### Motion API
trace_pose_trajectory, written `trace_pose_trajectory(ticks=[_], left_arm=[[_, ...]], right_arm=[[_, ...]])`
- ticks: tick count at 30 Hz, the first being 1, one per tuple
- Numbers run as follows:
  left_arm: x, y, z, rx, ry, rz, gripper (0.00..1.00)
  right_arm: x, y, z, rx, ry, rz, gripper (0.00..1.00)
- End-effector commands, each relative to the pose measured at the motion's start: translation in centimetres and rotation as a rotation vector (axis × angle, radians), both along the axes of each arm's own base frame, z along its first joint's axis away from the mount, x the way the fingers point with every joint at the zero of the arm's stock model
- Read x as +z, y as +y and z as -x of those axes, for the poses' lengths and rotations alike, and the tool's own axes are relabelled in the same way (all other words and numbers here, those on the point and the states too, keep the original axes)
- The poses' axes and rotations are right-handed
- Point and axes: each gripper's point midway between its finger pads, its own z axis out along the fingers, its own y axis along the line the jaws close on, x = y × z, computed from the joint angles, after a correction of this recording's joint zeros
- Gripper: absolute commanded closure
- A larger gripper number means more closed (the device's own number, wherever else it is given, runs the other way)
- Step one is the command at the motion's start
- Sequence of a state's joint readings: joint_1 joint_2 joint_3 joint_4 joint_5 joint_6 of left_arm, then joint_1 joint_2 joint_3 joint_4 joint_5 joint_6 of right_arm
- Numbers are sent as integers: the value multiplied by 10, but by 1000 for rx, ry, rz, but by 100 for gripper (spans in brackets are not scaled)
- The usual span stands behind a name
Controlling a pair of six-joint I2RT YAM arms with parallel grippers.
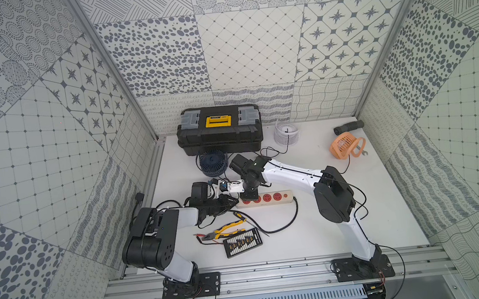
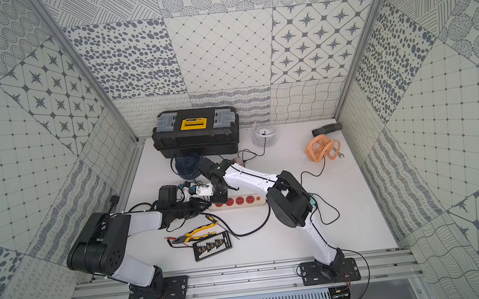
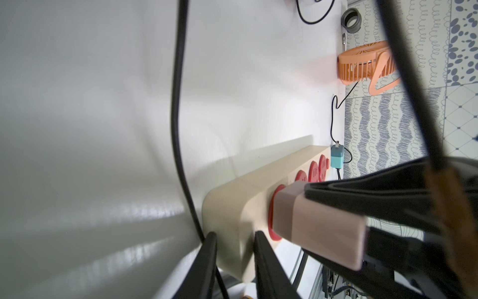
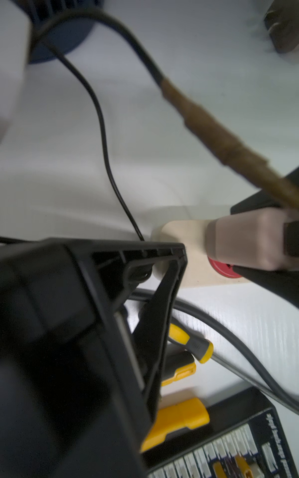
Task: Plug the desk fan into the power strip
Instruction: Insert the plug into the socket.
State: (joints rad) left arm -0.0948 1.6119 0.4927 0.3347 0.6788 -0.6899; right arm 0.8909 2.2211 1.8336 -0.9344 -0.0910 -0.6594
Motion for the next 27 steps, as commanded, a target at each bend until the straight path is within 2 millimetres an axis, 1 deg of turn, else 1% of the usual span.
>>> trace_pose_trajectory(ticks=[1,3,4,6,8,9,11,12,13,15,16,18,20,23,25,27], left_arm=[[2,-6,5,-40,-7,22,74],[1,-6,5,-41,-8,19,74],[1,-7,6,-43,-8,18,74],[0,-5,6,-39,-7,14,74],[1,-4,6,-35,-14,8,73],[1,-4,6,-33,-17,3,72],[2,-3,7,-30,-25,-2,69],[4,-3,7,-30,-33,-3,67],[5,-3,7,-29,-37,-7,65],[5,0,9,-20,-39,-18,64],[5,0,10,-18,-39,-23,63],[6,3,13,-8,-41,-37,62],[7,6,17,1,-44,-55,61],[10,11,24,15,-45,-79,58],[11,14,30,24,-45,-103,55],[13,21,36,38,-47,-141,51]], right_arm=[[-146,-127,57,-13,250,586,100],[-143,-123,57,-23,255,567,100],[-139,-117,57,-30,259,537,100],[-126,-99,52,-55,245,447,100],[-106,-80,42,-88,205,350,100],[-94,-70,38,-103,186,298,94],[-67,-49,31,-128,157,194,86],[-52,-40,26,-142,135,144,79],[-37,-32,22,-157,110,98,72],[-8,-17,15,-177,62,4,64],[4,-11,13,-186,44,-41,58],[31,1,14,-195,27,-137,51],[59,10,18,-199,24,-240,43],[89,11,27,-208,27,-336,29],[103,5,34,-223,27,-376,24],[113,-3,41,-245,24,-408,18]])
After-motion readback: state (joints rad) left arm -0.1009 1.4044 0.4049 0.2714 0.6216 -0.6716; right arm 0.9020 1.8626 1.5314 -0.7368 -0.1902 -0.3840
